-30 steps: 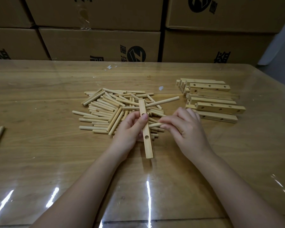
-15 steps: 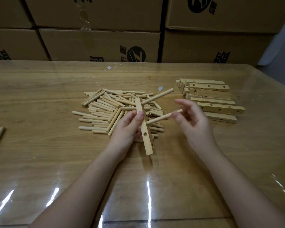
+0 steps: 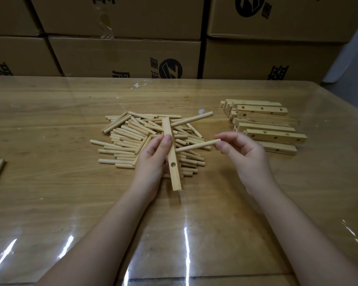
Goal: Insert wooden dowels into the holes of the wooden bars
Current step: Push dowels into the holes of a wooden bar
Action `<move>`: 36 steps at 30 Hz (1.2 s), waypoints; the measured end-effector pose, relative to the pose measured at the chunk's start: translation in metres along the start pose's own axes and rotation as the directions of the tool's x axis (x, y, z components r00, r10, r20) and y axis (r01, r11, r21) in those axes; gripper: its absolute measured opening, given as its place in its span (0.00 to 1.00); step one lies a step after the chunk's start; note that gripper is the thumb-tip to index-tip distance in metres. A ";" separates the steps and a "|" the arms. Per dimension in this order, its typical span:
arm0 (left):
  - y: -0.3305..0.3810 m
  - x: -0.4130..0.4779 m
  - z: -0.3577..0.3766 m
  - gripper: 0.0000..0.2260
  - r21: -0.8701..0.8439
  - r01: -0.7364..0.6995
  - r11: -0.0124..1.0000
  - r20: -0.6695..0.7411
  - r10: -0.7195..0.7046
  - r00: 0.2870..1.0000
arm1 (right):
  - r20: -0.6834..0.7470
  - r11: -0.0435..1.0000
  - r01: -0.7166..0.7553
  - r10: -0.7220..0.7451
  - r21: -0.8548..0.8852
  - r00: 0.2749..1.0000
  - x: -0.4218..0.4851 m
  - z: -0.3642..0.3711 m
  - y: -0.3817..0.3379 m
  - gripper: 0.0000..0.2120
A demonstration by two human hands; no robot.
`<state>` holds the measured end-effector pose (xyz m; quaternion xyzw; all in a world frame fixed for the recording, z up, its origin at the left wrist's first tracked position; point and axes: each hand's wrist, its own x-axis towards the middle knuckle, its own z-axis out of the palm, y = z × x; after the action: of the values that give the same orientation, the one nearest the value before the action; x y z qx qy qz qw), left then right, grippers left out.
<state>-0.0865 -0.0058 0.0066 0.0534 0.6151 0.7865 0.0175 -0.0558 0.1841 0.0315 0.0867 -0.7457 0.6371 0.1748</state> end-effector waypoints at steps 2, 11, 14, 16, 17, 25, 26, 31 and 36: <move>-0.001 0.001 -0.001 0.14 0.001 0.002 1.000 -0.008 -0.001 1.000 | 0.018 0.999 -0.011 0.012 -0.041 1.000 0.000 0.000 0.002 0.10; 0.002 -0.002 0.003 0.19 0.012 0.004 1.000 -0.090 -0.003 0.996 | 0.027 0.991 -0.027 0.030 -0.134 0.999 -0.005 0.005 0.002 0.08; 0.006 -0.005 0.004 0.19 0.007 0.006 1.000 -0.091 -0.005 0.996 | 0.029 0.988 -0.028 0.033 -0.154 0.999 -0.006 0.006 0.003 0.06; 0.008 -0.006 0.005 0.19 0.013 0.011 1.000 -0.091 -0.010 0.996 | 0.030 0.985 -0.030 0.036 -0.171 0.999 -0.006 0.006 0.003 0.06; 0.009 -0.006 0.005 0.20 0.017 0.015 1.000 -0.091 -0.013 0.996 | 0.032 0.984 -0.032 0.038 -0.178 0.999 -0.006 0.006 0.003 0.06; 0.010 -0.007 0.004 0.20 0.073 0.006 0.997 -0.069 -0.001 0.998 | 0.047 0.975 -0.002 0.013 -0.221 0.999 -0.006 0.003 0.004 0.07; 0.010 -0.007 0.004 0.19 0.073 0.004 0.997 -0.067 0.001 0.998 | 0.051 0.975 -0.002 0.014 -0.221 0.999 -0.006 0.003 0.005 0.07; 0.012 -0.009 0.006 0.19 0.056 0.007 0.998 -0.067 -0.003 0.998 | 0.073 0.977 0.005 0.011 -0.213 0.997 -0.005 0.002 0.005 0.07; 0.010 -0.007 0.003 0.17 -0.020 0.035 0.999 -0.057 -0.036 0.998 | 0.086 0.988 -0.006 0.019 -0.155 0.996 -0.003 0.003 0.003 0.10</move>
<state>-0.0791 -0.0059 0.0163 0.0197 0.6088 0.7930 0.0140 -0.0549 0.1809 0.0277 0.0958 -0.8003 0.5740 0.1444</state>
